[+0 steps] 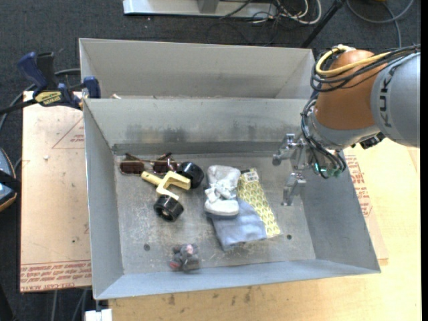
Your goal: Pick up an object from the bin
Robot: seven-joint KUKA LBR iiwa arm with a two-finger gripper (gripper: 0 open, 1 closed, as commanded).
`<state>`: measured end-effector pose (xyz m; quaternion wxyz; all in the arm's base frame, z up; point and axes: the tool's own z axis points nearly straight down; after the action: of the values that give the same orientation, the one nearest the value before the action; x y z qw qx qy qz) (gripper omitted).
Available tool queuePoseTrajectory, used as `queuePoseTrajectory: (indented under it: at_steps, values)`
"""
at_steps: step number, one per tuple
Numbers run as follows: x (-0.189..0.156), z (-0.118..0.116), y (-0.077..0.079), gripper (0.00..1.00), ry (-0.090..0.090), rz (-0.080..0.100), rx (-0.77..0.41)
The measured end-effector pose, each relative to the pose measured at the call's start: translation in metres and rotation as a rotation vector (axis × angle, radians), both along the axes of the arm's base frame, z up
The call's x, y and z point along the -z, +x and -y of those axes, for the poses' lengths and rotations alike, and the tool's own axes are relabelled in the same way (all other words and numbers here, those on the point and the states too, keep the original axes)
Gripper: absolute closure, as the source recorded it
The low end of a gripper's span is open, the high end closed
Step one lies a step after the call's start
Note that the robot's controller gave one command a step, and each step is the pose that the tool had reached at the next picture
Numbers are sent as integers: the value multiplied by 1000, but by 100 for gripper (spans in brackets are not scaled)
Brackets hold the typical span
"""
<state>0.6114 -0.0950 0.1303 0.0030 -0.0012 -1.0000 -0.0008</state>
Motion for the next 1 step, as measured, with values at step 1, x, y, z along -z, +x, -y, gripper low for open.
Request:
queuePoseTrajectory:
  at_steps: [1]
  values:
    - [-4, 0, 2, 0, -1, 7, -2]
